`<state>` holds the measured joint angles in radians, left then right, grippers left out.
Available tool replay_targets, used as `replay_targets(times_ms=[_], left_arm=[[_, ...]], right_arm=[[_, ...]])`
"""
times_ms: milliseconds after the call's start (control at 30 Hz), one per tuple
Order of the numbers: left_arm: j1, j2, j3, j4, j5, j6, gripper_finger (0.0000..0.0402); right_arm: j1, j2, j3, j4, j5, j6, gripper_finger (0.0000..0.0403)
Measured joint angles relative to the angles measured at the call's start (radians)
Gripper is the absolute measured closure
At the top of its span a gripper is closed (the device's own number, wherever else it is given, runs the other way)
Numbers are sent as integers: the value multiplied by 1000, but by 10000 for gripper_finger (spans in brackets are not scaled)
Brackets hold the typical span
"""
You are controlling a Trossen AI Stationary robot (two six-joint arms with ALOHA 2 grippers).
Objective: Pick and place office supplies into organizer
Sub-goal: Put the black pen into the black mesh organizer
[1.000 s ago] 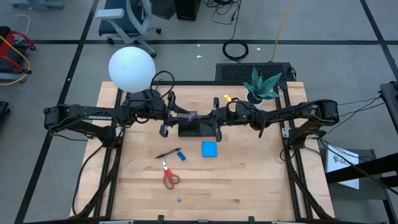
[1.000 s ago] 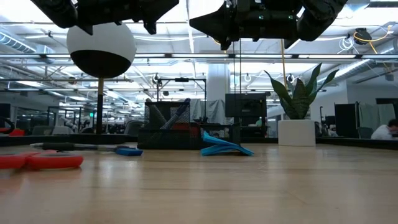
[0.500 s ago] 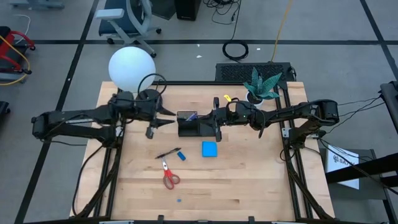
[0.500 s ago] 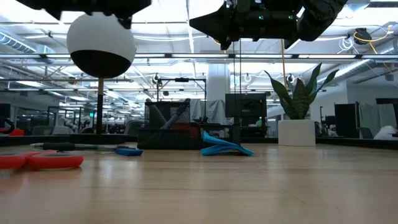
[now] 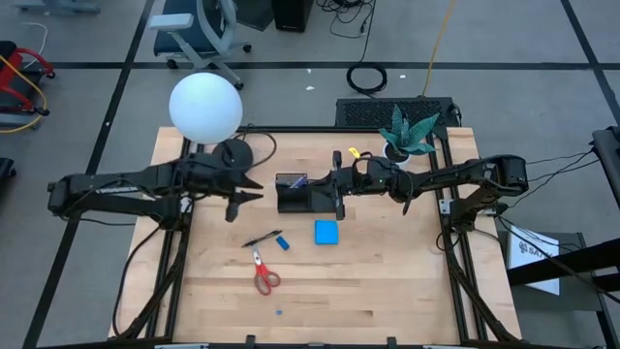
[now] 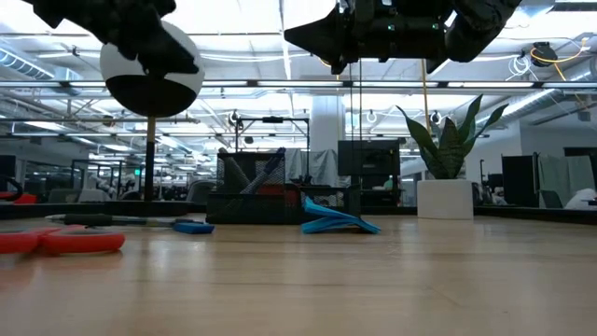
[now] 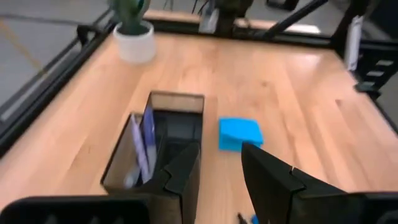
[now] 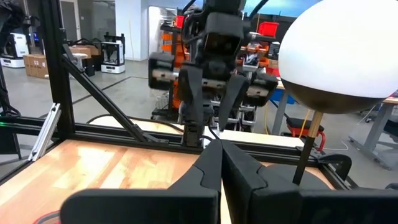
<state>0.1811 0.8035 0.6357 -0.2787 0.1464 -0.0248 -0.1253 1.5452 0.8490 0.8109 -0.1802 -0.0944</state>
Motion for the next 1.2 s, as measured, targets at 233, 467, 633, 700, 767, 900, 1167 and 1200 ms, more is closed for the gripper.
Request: replay_targets(times_ms=[233,467,633,700,767,900,1167,1200], left_arm=[[-96,63,0,-83,-101,-68,275],[-242,194,0,-124,-161,-194,275],[-318,265,0,-149,-245,-294,275],[-343,291,0,-171,-262,-341,275],[-368,314,0,-182,-278,-388,275],[-408,361,0,-197,-301,-478,275],[-448,452,0,-194,-265,-531,275],[-449,465,0,-195,-254,-532,275]], right_arm=[[0,0,0,-1,0,14,403],[0,0,0,-3,0,29,403],[0,0,0,-23,0,28,403],[0,0,0,-35,0,28,403],[0,0,0,-38,0,27,403],[0,0,0,-37,0,27,403],[0,0,0,-37,0,29,403],[0,0,0,-37,0,29,403]])
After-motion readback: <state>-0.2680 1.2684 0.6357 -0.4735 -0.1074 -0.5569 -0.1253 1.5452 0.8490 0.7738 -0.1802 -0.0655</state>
